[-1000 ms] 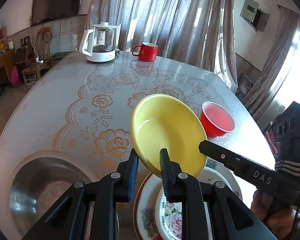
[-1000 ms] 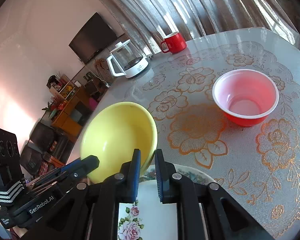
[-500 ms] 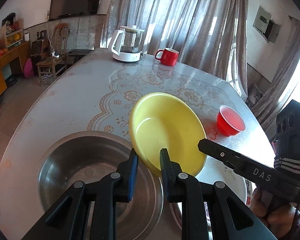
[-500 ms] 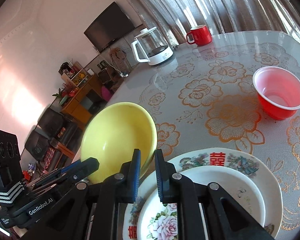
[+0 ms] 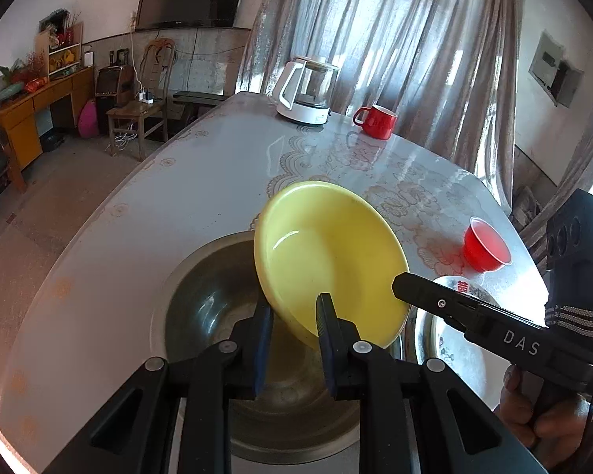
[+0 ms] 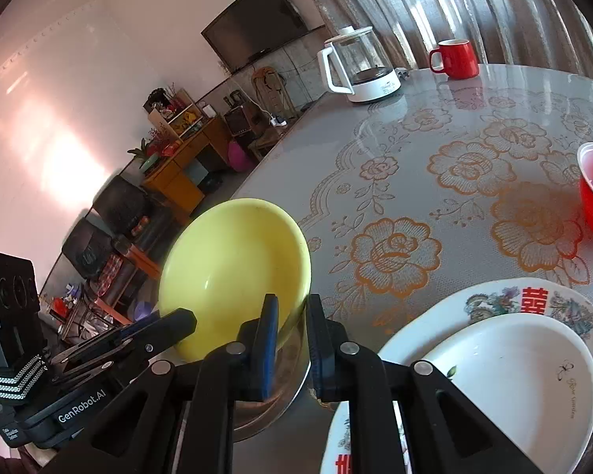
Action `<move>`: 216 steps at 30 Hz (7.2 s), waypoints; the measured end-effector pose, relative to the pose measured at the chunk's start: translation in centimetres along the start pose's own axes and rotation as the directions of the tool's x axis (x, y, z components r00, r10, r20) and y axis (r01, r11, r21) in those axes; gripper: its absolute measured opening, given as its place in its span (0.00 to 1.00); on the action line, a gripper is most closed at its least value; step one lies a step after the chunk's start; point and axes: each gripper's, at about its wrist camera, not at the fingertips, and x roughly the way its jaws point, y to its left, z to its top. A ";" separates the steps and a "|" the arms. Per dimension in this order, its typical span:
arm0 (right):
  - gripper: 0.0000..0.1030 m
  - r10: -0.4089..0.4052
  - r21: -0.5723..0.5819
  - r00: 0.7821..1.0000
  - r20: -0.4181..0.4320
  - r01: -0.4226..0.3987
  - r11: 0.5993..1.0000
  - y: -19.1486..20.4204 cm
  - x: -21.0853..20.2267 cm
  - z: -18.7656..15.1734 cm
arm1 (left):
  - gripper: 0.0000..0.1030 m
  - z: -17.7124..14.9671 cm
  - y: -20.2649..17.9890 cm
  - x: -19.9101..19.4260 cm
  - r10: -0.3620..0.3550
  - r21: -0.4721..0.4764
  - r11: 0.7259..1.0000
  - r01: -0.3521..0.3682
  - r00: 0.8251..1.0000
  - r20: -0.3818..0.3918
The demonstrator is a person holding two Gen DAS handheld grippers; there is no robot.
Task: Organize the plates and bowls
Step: 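Lift the yellow bowl with the left gripper and carry it over the steel bowl, then lower the yellow bowl into the steel bowl and open the left gripper, then move the left gripper past the plate stack toward the red plastic bowl, then grasp the rim of the red plastic bowl with the left gripper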
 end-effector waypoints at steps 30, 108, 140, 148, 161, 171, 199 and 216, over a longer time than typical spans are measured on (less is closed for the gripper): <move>0.13 -0.091 -0.144 0.988 -0.126 0.073 0.987 3.5 3.6 -2.3 | 0.21 -3.0 2.9 1.2 0.103 0.027 0.994 -0.103 0.994 -0.023; 0.29 -0.292 0.235 0.945 0.150 0.253 0.939 -10.1 -12.9 -2.9 | 0.31 -1.8 -10.3 3.1 -0.051 0.304 0.951 0.062 0.998 -0.044; 0.29 -0.349 0.408 0.924 0.153 0.263 0.874 -21.7 -15.5 -0.8 | 0.31 1.6 -21.3 10.2 -0.124 0.365 0.913 0.183 0.976 -0.179; 0.29 -0.353 0.417 0.921 0.164 0.260 0.871 -22.4 -15.1 0.1 | 0.34 2.9 -22.4 12.2 -0.118 0.340 0.923 0.182 0.973 -0.199; 0.28 -0.378 0.424 0.908 0.180 0.275 0.863 -23.6 -15.0 1.7 | 0.35 4.3 -24.3 13.9 -0.106 0.340 0.925 0.172 0.973 -0.205; 0.28 -0.359 0.468 0.915 0.183 0.241 0.851 -24.8 -15.8 1.0 | 0.35 5.8 -23.8 16.0 -0.160 0.222 0.949 0.223 0.950 -0.268; 0.14 -0.373 0.464 0.912 0.172 0.260 0.847 -26.5 -13.3 3.4 | 0.33 8.4 -26.3 21.6 -0.264 0.100 0.944 0.315 0.900 -0.348; 0.12 -0.340 0.465 0.924 0.173 0.228 0.856 -26.0 -13.2 2.6 | 0.13 7.0 -26.9 21.4 -0.274 0.140 0.929 0.344 0.889 -0.367</move>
